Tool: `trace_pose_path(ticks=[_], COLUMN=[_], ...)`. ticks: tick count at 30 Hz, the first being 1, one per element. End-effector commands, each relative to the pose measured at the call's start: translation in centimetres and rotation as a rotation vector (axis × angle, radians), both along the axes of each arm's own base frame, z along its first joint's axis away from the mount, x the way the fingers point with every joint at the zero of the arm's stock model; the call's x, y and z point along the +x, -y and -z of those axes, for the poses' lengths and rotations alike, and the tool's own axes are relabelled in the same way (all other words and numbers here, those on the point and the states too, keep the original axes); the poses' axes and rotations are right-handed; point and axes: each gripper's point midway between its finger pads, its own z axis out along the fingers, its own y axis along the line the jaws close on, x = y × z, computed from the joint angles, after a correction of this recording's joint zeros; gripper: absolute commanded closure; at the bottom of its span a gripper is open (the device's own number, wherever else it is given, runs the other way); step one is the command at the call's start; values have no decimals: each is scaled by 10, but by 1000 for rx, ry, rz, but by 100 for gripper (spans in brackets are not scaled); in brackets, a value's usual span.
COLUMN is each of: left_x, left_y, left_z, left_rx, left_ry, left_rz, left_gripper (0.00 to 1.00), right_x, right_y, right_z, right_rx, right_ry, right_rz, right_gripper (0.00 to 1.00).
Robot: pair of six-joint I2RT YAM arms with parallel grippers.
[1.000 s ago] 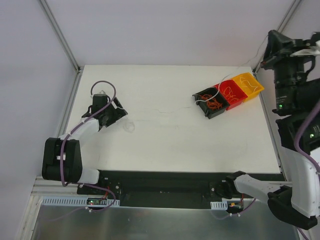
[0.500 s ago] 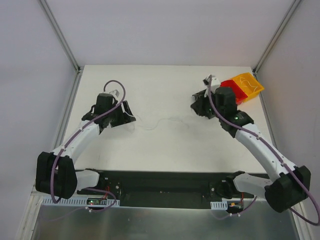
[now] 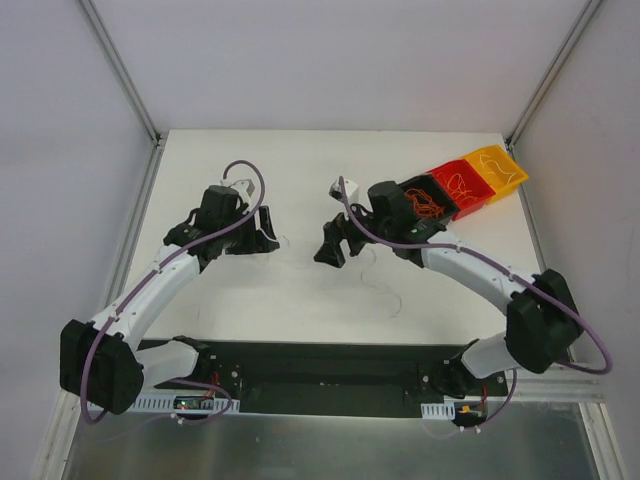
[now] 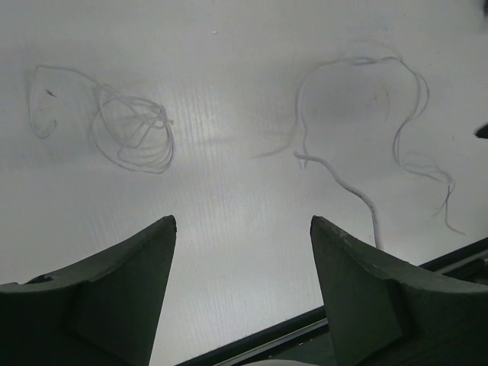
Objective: Untangle the cables
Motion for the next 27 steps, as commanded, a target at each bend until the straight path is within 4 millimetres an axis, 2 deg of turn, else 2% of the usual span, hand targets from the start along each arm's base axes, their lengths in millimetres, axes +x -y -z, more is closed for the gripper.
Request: trace_pose_path(ticks=[1,3,6,9,13,14,15,17,18,19,21,23,27], left_x=[-3,-4,-6,-8,-9,-9,-8,-7,-6,-5,-5,-6,-5], left_y=[-6,-7,-8,-10,-11,-10,-10,-12,-14,-17,-24,-32,-45], left_z=[-28,-31,-35,-39,-42,-43,-43,-42,-40,-37,-27,-15,1], left_rx=[19,23,26,26,26,24,25,37,48,63,100,127,155], left_ry=[79,83,90,104,112,113,114,114,113,110,96,73,41], left_rz=[10,9,10,11,11,14,11,10,1,-5,-36,-73,-174], left_gripper=[29,29,28,28,27,27,27,26,25,22,18,14,10], right_x=[25,32,41,47,50,51,59,67,71,76,88,101,101], right_y=[-54,-72,-91,-105,-121,-125,-124,-114,-106,-94,-62,-21,39], right_z=[-11,-6,16,34,44,49,55,55,52,45,25,3,-42], right_rx=[172,191,181,186,235,235,223,216,221,229,271,321,403], right_ry=[127,150,154,132,81,55,38,22,-1,-16,-45,-100,-243], right_rz=[-113,-128,-118,-114,-101,-92,-46,21,63,115,231,368,477], right_gripper=[5,7,10,12,16,23,37,63,88,100,100,100,100])
